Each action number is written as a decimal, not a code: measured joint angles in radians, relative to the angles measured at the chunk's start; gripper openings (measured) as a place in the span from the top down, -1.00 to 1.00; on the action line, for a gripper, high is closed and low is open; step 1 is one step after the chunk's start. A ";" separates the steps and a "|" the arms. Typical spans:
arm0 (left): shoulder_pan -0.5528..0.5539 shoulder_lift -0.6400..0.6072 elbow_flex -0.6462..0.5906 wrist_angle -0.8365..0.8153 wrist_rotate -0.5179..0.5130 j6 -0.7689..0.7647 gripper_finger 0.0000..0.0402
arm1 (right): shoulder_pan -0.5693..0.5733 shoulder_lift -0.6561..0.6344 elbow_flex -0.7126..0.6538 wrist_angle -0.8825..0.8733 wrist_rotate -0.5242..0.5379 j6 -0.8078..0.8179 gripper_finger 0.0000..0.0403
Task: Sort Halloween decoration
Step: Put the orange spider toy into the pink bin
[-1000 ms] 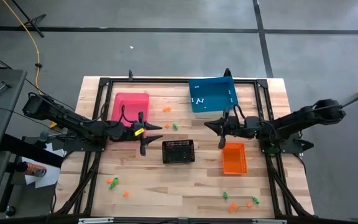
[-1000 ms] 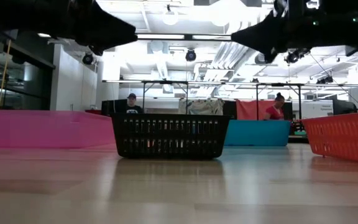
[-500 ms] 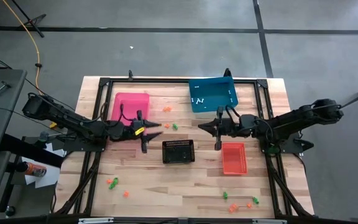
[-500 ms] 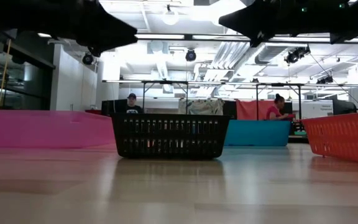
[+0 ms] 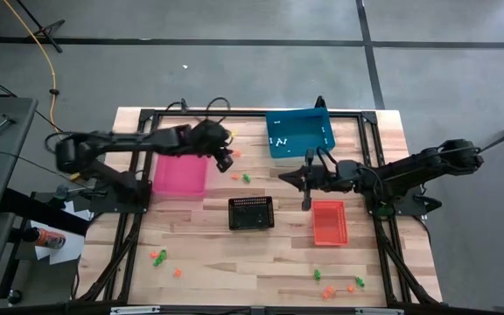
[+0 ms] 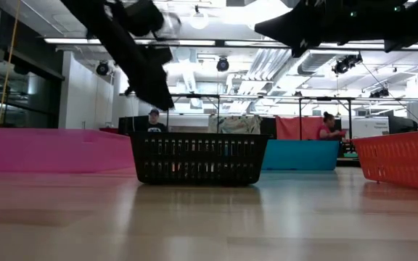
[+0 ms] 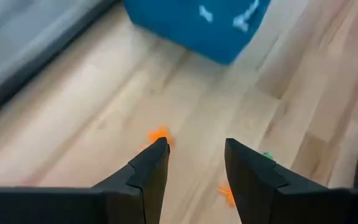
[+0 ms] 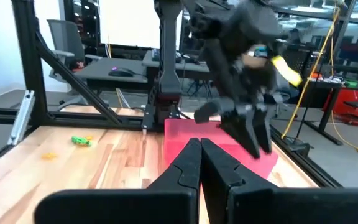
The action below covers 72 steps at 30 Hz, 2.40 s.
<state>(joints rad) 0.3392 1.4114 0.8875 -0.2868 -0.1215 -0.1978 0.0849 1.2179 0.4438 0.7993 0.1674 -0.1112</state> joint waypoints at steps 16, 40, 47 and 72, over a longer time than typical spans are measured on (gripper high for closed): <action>0.109 0.323 0.081 0.016 0.022 0.017 0.12 | -0.007 0.000 0.000 -0.049 0.001 0.037 1.00; 0.099 0.414 0.082 0.035 0.060 0.028 0.04 | -0.007 0.000 0.000 -0.056 0.005 0.055 1.00; 0.091 0.421 0.083 0.045 0.036 0.025 0.12 | -0.007 0.000 0.000 -0.058 0.004 0.055 1.00; 0.083 0.189 0.080 -0.039 -0.046 0.071 1.00 | -0.007 0.000 0.000 -0.062 -0.001 0.055 1.00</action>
<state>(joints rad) 0.4225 1.6004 0.9672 -0.3258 -0.1678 -0.1267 0.0784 1.2182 0.4438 0.7368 0.1662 -0.0563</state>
